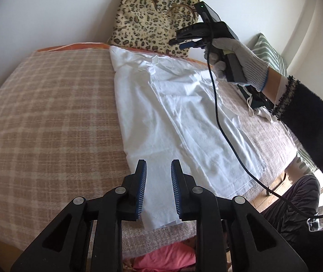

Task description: Fold small clothes

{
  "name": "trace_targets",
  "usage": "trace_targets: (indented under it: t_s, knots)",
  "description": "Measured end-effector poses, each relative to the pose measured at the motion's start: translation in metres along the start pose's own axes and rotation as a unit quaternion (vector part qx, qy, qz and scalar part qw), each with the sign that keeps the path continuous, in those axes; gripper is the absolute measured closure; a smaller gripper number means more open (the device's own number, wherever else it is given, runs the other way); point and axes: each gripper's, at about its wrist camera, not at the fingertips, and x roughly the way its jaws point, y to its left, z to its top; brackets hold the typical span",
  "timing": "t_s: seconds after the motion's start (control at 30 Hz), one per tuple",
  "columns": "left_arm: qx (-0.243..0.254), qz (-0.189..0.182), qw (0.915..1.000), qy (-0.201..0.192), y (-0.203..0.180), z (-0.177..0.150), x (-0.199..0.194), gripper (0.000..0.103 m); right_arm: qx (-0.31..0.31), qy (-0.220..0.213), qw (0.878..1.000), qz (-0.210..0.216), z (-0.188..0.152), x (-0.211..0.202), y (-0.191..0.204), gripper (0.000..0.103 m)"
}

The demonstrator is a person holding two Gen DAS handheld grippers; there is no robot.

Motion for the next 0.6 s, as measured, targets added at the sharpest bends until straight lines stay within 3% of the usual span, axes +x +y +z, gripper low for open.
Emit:
trace_targets:
  t_s: [0.4,0.5,0.6]
  knots:
    - [0.049,0.011,0.9987,0.003,-0.029,-0.002,0.011,0.082,0.037,-0.048,0.998,0.006,-0.058,-0.085,-0.045,0.060]
    - [0.063,0.005,0.9980,0.001,-0.044,0.001,0.016,0.083,0.051,-0.056,0.997,0.002,-0.074,-0.103,-0.065,0.045]
    - [0.087,-0.004,0.9962,-0.001,-0.064,0.004,0.021,0.083,0.071,-0.063,0.995,0.001,-0.088,-0.119,-0.087,0.043]
